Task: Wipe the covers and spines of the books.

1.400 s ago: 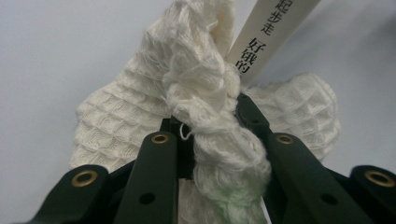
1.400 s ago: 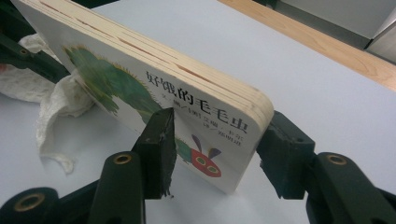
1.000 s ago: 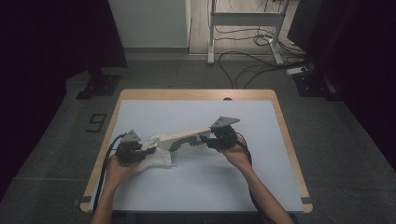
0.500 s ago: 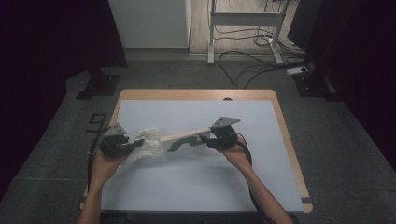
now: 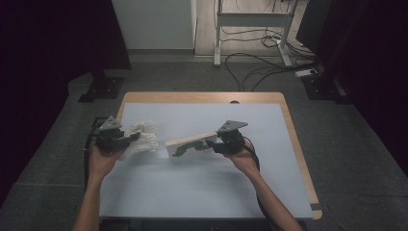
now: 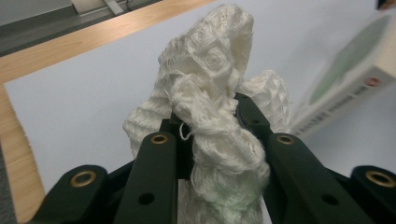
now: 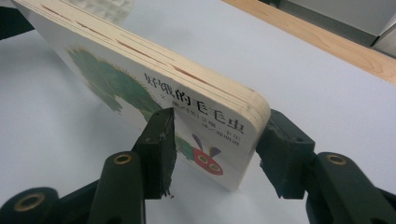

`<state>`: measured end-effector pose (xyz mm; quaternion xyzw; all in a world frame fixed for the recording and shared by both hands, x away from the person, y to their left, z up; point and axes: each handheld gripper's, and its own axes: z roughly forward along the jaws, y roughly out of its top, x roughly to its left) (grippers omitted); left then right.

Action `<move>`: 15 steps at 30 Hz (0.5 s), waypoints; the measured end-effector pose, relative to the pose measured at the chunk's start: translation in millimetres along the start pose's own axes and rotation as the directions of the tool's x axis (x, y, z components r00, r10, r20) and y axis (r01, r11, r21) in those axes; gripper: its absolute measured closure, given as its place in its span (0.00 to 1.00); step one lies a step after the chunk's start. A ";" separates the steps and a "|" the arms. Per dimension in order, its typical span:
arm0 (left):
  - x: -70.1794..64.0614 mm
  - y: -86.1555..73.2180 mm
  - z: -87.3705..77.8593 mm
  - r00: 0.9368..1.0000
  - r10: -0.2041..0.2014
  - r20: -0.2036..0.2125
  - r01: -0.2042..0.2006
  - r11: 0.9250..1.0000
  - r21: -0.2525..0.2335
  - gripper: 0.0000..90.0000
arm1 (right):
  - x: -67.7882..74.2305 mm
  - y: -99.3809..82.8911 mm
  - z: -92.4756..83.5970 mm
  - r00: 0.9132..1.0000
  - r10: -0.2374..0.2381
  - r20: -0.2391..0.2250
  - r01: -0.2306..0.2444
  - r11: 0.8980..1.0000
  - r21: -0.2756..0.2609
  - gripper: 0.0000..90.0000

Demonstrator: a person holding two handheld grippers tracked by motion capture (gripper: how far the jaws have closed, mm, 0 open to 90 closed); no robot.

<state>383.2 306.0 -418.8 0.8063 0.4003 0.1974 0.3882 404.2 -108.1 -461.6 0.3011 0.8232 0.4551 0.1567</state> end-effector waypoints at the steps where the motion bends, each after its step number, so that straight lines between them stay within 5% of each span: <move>1: 2.2 -0.1 2.4 1.000 -0.003 -0.008 0.003 1.000 0.003 0.80 | -0.1 -0.2 0.0 1.000 0.000 0.000 0.000 1.000 -0.002 0.53; 15: 16.7 -15.3 51.0 0.996 -0.061 -0.071 0.065 0.996 0.054 0.74 | -0.7 -1.8 -1.5 1.000 0.008 -0.013 -0.008 1.000 -0.006 0.53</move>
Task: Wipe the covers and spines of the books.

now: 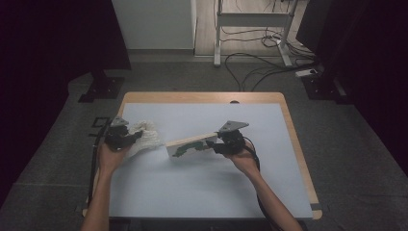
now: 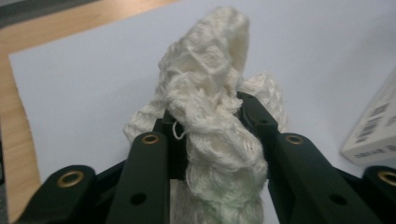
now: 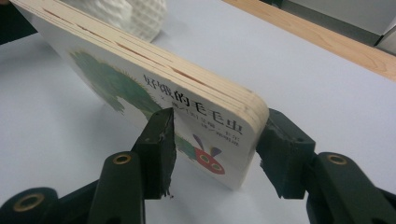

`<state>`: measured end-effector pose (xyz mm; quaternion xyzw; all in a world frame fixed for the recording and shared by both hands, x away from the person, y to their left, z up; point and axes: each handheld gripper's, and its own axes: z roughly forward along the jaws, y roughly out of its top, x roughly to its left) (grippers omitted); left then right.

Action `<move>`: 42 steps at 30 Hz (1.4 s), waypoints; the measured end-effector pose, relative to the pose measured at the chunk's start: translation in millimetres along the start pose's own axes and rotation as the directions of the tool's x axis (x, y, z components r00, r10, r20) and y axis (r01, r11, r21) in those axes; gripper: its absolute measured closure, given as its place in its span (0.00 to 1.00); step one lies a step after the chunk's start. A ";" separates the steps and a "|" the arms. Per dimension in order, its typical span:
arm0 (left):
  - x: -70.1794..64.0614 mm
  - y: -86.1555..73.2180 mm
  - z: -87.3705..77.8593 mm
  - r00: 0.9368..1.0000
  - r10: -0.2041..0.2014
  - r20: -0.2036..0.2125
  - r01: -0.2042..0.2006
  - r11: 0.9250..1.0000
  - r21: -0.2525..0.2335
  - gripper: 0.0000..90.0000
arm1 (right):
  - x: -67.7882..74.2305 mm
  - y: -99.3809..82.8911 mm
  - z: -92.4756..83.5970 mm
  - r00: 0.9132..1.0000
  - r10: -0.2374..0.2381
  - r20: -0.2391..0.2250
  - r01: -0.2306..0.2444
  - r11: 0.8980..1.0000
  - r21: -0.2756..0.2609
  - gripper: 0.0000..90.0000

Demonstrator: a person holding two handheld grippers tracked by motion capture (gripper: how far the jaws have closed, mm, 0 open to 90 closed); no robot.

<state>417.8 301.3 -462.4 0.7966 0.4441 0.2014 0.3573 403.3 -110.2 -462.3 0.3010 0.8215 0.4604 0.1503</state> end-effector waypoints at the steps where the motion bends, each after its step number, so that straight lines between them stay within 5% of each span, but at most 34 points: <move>1: 0.1 -2.1 4.1 1.000 -0.005 0.001 0.005 1.000 0.006 0.72 | 0.0 -0.2 -0.2 1.000 0.000 -0.001 0.000 1.000 0.000 0.53; 5: 2.1 -8.8 17.1 0.999 -0.032 0.010 0.032 0.999 0.023 0.67 | 0.2 -0.6 -1.0 1.000 0.002 -0.005 -0.002 1.000 0.002 0.53; 8: 3.5 -8.2 17.7 0.998 -0.058 0.010 0.058 0.998 0.017 0.49 | 0.2 -0.3 -1.0 1.000 0.001 -0.006 -0.001 1.000 0.004 0.53; 12: 3.2 -2.9 3.9 0.997 -0.074 0.012 0.075 0.997 -0.028 0.30 | 0.4 -0.4 -1.3 1.000 0.002 -0.007 -0.002 1.000 0.005 0.53; 16: -0.8 0.8 -14.3 0.999 -0.050 0.016 0.051 0.998 -0.031 0.21 | 0.6 -0.4 -1.4 1.000 0.004 -0.005 -0.004 1.000 0.006 0.52; 20: -13.3 1.1 -31.4 0.999 -0.007 0.036 0.009 0.999 -0.039 0.20 | 0.8 -0.5 -1.7 1.000 0.005 -0.005 -0.004 1.000 0.007 0.53; 23: -28.9 1.6 -43.5 0.994 0.034 0.106 -0.028 0.998 -0.059 0.20 | 1.0 -0.4 -1.8 1.000 0.005 -0.005 -0.005 1.000 0.008 0.52; 27: -48.6 2.3 -47.8 0.980 0.081 0.181 -0.068 0.995 -0.076 0.20 | 1.3 -1.7 -2.4 1.000 0.005 -0.008 -0.005 1.000 0.000 0.52; 29: -62.4 2.4 -44.8 0.968 0.114 0.222 -0.100 0.992 -0.077 0.20 | 1.8 -2.3 -3.1 1.000 0.003 -0.007 -0.003 1.000 0.002 0.52; 35: -87.2 1.4 -30.7 0.950 0.141 0.277 -0.123 0.989 -0.084 0.24 | 3.4 -3.0 -4.5 1.000 -0.003 -0.006 0.003 1.000 0.005 0.52; 42: -108.1 2.4 -13.2 0.954 0.163 0.253 -0.150 0.986 -0.072 0.28 | 5.9 -5.9 -7.4 1.000 -0.009 -0.012 0.009 1.000 0.003 0.51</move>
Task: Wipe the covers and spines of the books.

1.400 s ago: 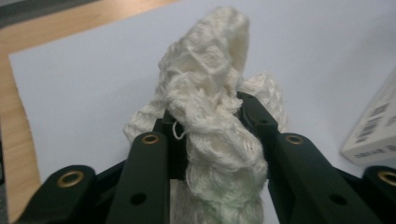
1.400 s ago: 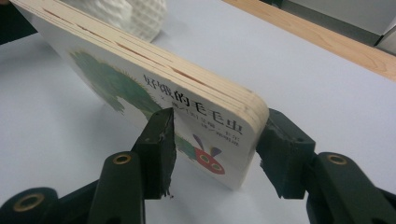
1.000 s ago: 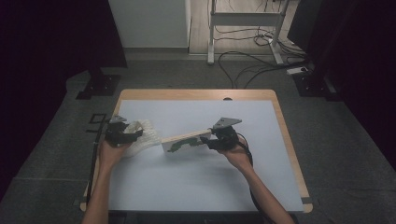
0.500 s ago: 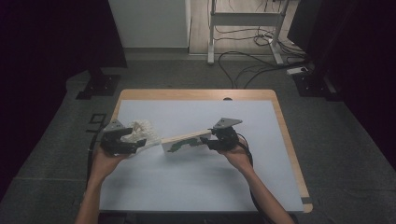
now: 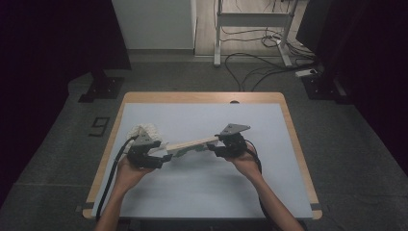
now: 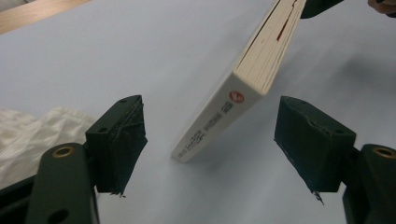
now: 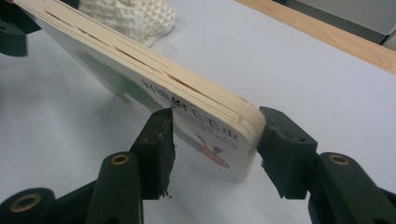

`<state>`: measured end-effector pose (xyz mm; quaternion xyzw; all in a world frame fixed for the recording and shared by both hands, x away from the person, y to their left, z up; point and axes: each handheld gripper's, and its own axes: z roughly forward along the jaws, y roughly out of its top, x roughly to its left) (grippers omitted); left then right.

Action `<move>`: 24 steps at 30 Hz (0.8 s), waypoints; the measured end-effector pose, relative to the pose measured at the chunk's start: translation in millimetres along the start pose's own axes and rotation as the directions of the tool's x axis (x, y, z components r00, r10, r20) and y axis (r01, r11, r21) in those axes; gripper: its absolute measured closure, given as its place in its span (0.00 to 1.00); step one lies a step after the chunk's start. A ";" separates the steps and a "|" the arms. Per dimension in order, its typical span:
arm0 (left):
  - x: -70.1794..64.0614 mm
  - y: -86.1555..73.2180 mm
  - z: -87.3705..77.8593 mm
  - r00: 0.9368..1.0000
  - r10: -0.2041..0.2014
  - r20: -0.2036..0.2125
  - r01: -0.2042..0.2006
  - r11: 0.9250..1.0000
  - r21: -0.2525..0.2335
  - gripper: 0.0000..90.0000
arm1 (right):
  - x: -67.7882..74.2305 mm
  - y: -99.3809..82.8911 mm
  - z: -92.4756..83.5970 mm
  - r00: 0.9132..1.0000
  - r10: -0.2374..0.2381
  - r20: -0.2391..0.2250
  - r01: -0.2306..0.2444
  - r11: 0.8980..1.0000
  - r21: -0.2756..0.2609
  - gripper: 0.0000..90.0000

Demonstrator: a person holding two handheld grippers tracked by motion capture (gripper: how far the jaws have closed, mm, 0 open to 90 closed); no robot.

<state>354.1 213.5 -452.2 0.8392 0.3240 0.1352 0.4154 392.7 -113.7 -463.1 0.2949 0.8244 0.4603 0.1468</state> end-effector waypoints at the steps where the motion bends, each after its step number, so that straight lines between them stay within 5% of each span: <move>1: -1.8 0.0 1.7 1.000 0.001 -0.006 -0.001 1.000 0.001 0.28 | 0.5 -1.0 -0.9 1.000 0.000 -0.003 0.000 1.000 -0.001 0.51; 10: -13.1 -2.3 5.3 0.999 0.018 -0.049 -0.018 1.000 0.002 0.30 | 7.1 -8.8 -7.2 1.000 -0.017 -0.017 0.017 1.000 -0.003 0.48; 24: -27.9 -17.2 5.4 1.000 -0.009 -0.028 0.008 1.000 -0.010 0.30 | 16.7 -21.8 -17.2 0.999 -0.011 -0.049 0.011 1.000 0.013 0.42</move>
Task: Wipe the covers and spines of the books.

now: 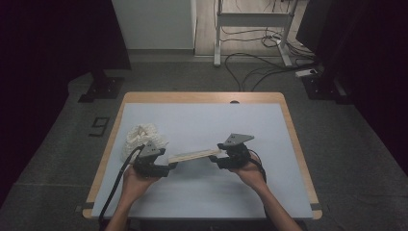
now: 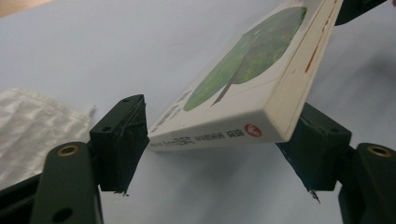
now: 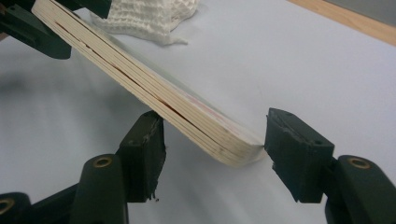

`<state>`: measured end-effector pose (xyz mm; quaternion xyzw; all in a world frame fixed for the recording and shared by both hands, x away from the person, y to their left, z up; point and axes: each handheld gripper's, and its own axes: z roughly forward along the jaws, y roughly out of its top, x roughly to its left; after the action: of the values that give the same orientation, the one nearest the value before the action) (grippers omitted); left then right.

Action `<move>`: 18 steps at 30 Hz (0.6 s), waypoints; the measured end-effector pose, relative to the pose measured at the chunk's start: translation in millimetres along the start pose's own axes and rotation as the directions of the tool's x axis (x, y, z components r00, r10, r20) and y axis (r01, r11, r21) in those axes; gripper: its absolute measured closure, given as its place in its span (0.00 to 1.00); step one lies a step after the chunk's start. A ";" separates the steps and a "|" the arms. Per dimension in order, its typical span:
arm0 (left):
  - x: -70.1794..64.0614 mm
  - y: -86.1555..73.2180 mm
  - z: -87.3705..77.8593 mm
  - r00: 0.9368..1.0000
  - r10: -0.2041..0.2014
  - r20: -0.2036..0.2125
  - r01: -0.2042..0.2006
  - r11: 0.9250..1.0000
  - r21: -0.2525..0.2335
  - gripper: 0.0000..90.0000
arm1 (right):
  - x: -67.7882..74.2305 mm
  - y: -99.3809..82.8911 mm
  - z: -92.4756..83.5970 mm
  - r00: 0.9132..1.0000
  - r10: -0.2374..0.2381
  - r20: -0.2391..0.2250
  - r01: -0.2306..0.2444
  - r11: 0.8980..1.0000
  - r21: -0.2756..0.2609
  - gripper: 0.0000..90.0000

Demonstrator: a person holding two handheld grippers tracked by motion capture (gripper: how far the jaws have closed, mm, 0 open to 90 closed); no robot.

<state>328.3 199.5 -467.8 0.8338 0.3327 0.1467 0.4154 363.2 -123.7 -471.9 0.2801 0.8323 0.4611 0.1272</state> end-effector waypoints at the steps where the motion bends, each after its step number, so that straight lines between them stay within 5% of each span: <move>1: -1.5 -0.7 0.1 1.000 0.000 0.001 0.000 1.000 -0.001 0.30 | 0.0 -1.7 -0.7 1.000 0.003 -0.003 -0.003 1.000 0.000 0.42; 18: -21.7 -19.5 1.0 1.000 -0.009 -0.002 0.009 1.000 0.005 0.27 | 8.6 -25.2 -7.8 1.000 0.026 -0.011 -0.026 1.000 0.008 0.42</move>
<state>304.4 192.6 -483.2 0.8331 0.3375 0.1449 0.4137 343.8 -134.6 -488.5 0.2887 0.8313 0.4608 0.1154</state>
